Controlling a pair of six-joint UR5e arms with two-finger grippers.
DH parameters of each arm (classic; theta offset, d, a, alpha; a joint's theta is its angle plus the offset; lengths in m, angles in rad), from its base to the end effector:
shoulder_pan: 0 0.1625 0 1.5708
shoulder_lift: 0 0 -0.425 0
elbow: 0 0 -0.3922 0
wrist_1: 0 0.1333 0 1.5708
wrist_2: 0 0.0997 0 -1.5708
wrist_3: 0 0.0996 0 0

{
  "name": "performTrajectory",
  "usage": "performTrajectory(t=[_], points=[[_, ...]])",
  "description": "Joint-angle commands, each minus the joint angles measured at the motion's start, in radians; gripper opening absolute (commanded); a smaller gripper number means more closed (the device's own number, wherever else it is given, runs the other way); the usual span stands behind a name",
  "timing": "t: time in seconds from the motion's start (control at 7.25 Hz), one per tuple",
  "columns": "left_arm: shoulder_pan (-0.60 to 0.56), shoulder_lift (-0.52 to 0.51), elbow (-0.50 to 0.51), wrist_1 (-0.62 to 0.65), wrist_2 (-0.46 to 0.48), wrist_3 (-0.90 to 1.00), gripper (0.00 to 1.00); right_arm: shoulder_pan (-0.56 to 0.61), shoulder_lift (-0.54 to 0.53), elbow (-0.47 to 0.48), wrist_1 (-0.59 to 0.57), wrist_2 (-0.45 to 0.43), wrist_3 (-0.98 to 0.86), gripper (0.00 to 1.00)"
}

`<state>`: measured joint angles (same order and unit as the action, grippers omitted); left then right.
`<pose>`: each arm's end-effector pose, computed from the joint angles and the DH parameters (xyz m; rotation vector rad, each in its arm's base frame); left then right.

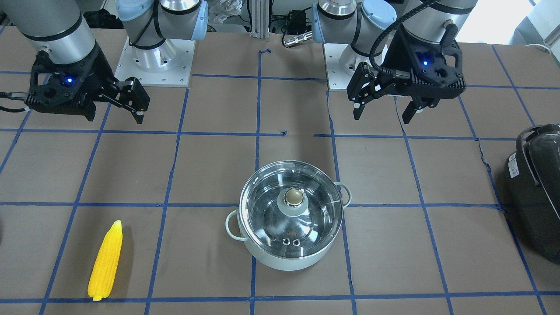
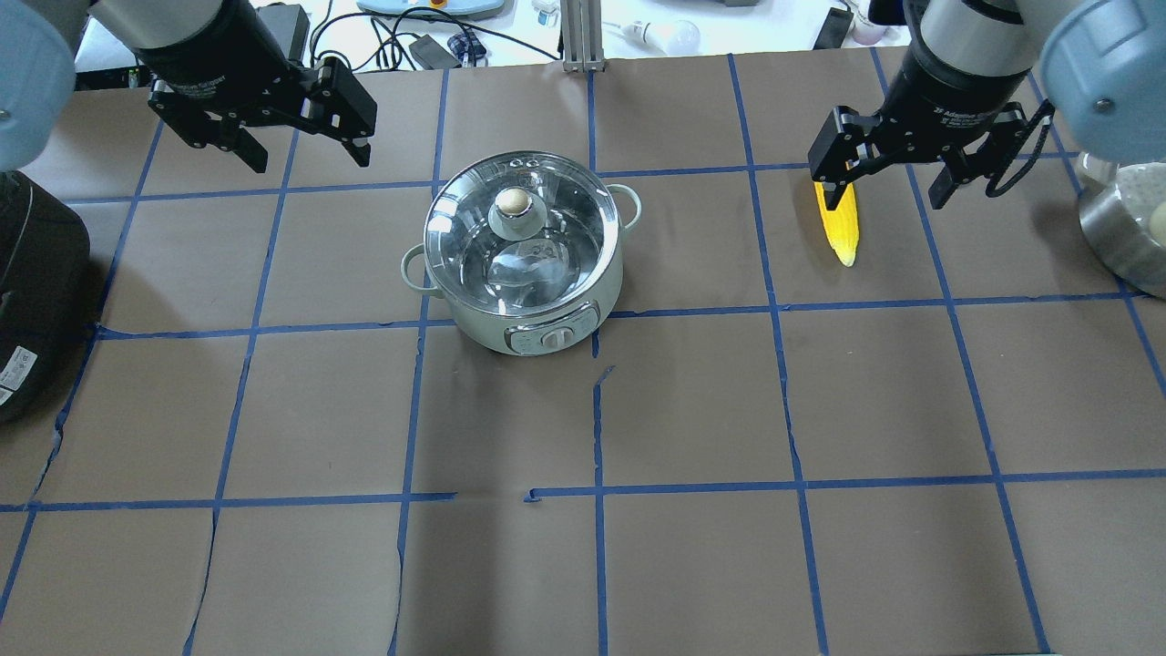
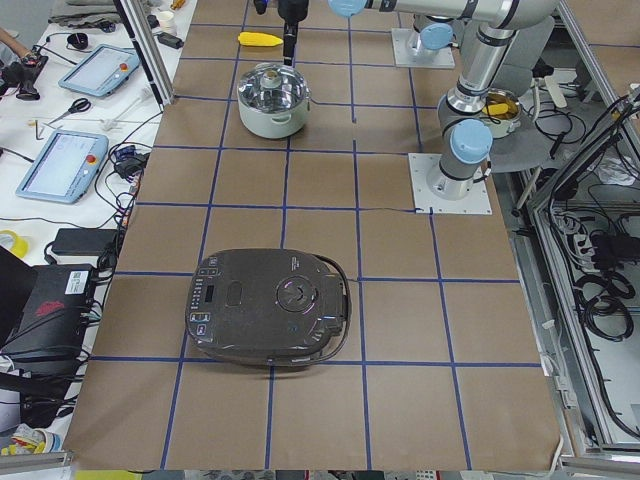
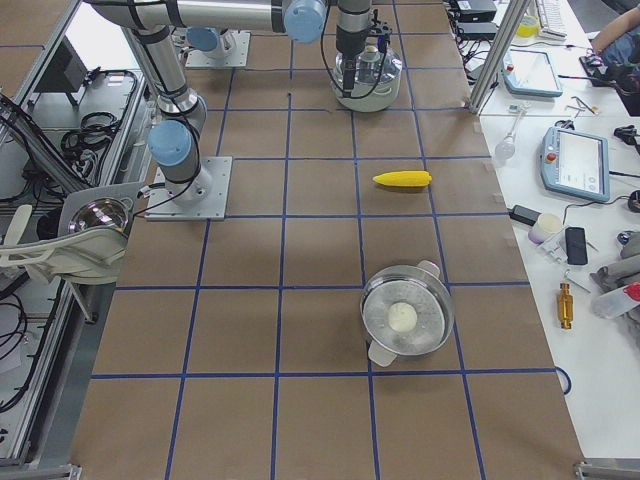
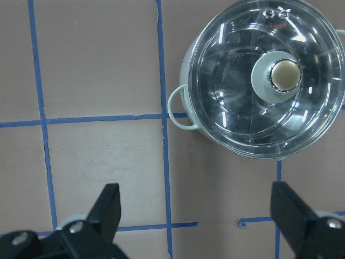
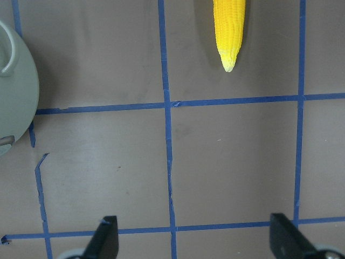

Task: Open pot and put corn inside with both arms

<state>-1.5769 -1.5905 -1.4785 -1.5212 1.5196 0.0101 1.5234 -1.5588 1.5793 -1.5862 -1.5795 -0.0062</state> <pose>-0.1415 -0.5098 0.5293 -0.0298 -3.0848 0.1889 0.1088 -0.5021 0.4793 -0.0645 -3.1323 -0.0084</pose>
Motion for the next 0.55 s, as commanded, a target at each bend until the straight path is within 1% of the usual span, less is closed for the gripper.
performTrajectory(t=[0.0,0.14,0.41], points=[[0.0,0.004,0.003,-0.002,0.01,-0.012,1.0,0.0,0.0,0.001,0.0,-0.001,-0.005,1.0],[0.0,0.003,0.007,-0.001,0.036,-0.012,1.0,0.0,0.0,-0.001,0.0,-0.007,-0.005,1.0],[0.0,0.004,0.004,-0.001,0.042,-0.012,1.0,0.0,0.0,-0.001,0.0,-0.008,-0.006,1.0]])
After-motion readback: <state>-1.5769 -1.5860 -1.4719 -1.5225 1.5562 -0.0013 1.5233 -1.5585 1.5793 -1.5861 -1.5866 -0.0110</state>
